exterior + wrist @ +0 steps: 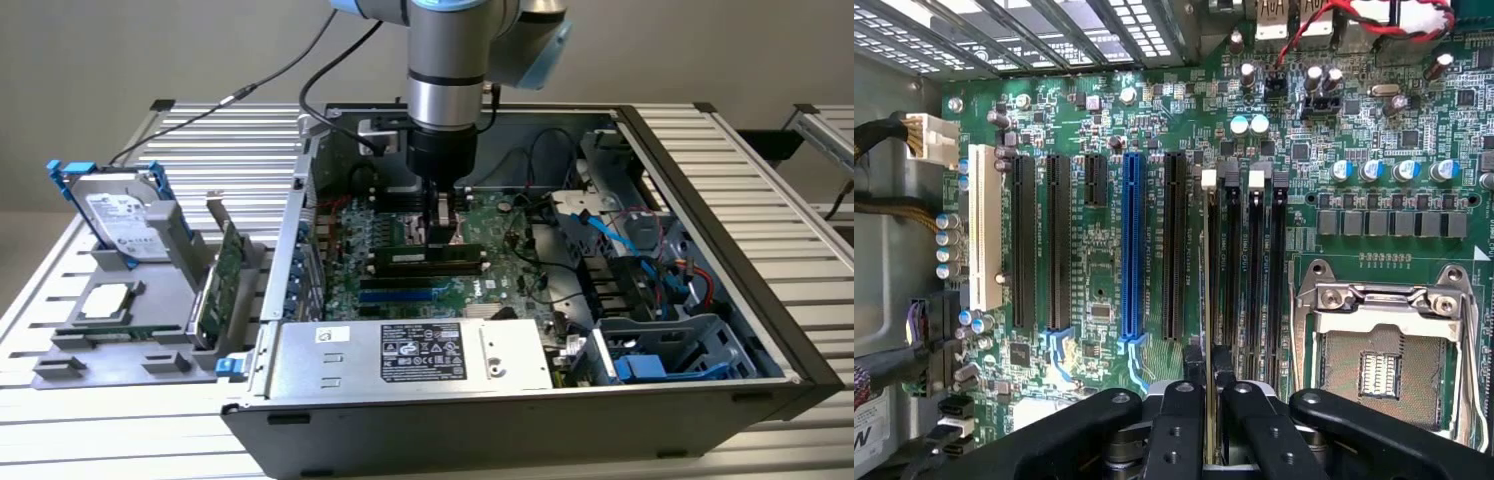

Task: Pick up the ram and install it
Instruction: 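Insert the ram into the slot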

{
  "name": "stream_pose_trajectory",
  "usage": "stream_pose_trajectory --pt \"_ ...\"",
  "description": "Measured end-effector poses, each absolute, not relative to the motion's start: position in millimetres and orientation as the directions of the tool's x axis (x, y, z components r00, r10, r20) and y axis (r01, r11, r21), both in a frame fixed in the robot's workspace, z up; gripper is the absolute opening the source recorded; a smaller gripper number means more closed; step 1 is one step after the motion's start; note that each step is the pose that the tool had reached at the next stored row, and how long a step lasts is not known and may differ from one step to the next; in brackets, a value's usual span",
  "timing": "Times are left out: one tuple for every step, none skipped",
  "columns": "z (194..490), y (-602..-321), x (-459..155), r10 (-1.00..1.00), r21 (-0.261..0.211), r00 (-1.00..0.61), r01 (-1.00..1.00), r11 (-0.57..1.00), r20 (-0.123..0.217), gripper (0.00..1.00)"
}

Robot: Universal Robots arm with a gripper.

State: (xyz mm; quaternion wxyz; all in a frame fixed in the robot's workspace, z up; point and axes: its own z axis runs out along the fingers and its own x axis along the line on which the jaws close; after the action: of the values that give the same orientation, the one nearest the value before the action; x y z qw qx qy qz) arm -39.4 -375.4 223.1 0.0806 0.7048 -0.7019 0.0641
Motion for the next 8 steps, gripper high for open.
stream_pose_trajectory --pt "223.0 -375.4 -39.4 -0.979 0.023 0.007 -1.0 -0.002 0.203 0.14" --pt "222.9 -375.3 -39.4 -0.979 0.023 0.006 -1.0 -0.002 0.202 0.14" --pt "222.8 -375.3 -39.4 -0.98 0.022 0.005 -1.0 -0.001 0.201 0.14" --pt "222.8 -375.4 -39.5 -0.98 0.022 0.003 -1.0 0.001 0.199 0.14" --pt "222.8 -375.4 -39.5 -0.98 0.021 0.001 -1.0 0.003 0.198 0.14" --pt "222.7 -375.4 -39.6 -0.981 0.021 -0.001 -1.0 0.005 0.196 0.14" --pt "222.7 -375.3 -39.6 -0.981 0.021 -0.002 -1.0 0.006 0.195 0.14" --pt "222.7 -375.3 -39.7 -0.981 0.021 -0.002 -1.0 0.006 0.195 0.14"
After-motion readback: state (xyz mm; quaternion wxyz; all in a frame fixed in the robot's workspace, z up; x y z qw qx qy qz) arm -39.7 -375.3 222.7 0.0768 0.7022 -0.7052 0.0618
